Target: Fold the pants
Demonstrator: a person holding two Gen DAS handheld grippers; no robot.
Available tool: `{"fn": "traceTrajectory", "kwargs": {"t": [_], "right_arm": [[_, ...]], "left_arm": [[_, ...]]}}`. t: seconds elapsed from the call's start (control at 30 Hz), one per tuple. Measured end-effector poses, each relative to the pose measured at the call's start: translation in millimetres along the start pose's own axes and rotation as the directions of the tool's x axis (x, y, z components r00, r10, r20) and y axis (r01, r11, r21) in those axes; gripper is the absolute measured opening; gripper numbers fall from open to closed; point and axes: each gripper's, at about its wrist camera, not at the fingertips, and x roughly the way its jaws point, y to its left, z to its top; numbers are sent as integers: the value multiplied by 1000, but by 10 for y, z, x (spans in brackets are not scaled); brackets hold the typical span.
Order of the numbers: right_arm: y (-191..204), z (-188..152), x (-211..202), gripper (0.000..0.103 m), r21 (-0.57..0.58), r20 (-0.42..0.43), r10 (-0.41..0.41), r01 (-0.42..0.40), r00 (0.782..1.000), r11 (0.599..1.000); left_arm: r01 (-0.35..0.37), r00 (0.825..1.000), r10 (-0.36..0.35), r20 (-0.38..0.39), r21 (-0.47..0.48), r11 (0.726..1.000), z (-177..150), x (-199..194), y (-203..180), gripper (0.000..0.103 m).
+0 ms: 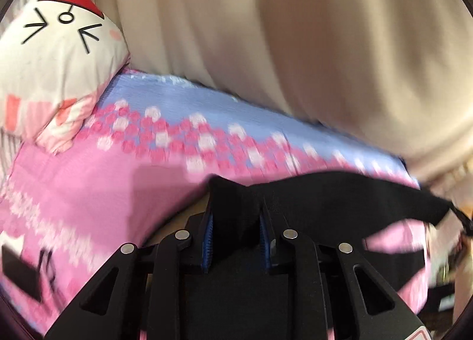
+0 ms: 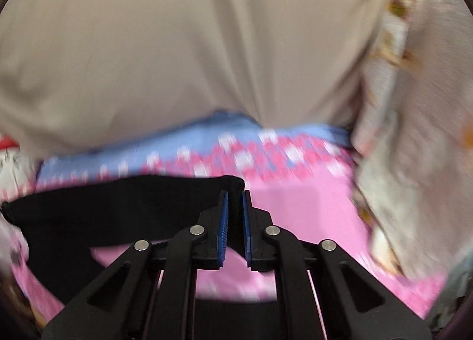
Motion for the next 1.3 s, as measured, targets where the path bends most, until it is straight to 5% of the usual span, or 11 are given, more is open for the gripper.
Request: {"fn": "traceTrajectory", "kwargs": {"t": [0.3, 0.47, 0.53, 0.6, 0.7, 0.77, 0.9, 1.07, 1.13, 1.2, 1.3], "right_arm": [[-716, -1160, -14, 7, 116, -213, -140, 167, 967, 979], [-517, -1318, 24, 20, 145, -234, -140, 177, 962, 973], [-260, -1347, 90, 64, 68, -221, -128, 147, 967, 987], [132, -1396, 259, 82, -95, -202, -170, 153, 965, 984], [533, -1500, 610, 77, -296, -222, -207, 136, 953, 946], [656, -1553, 907, 44, -358, -273, -202, 96, 940, 929], [533, -1425, 1103, 12, -318, -343, -166, 52, 925, 947], [296, -322, 204, 12, -222, -61, -143, 126, 988, 967], [222, -122, -218, 12, -238, 19, -153, 153, 988, 959], [34, -184, -513, 12, -267, 28, -199, 199, 980, 943], [-250, -654, -382, 13, -329, -100, -294, 247, 951, 911]], "left_arm": [[-122, 975, 95, -199, -128, 984, -1277, 220, 438, 22], [-157, 967, 122, -224, -144, 977, -1361, 418, 436, 22], [-164, 967, 135, -217, -126, 978, -1322, 411, 389, 22], [-173, 965, 143, -219, -122, 977, -1296, 424, 388, 22], [-201, 958, 170, -230, -119, 972, -1246, 454, 371, 22], [-220, 953, 186, -238, -122, 968, -1210, 469, 363, 23], [-254, 942, 216, -256, -124, 959, -1107, 529, 373, 23], [-212, 971, 193, -141, -141, 967, -641, 286, 434, 23], [-187, 980, 176, -90, -120, 975, -493, 79, 442, 23], [-163, 985, 157, -70, -88, 983, -445, -118, 474, 24], [-198, 975, 194, -109, -23, 980, -613, -181, 563, 24]]}}
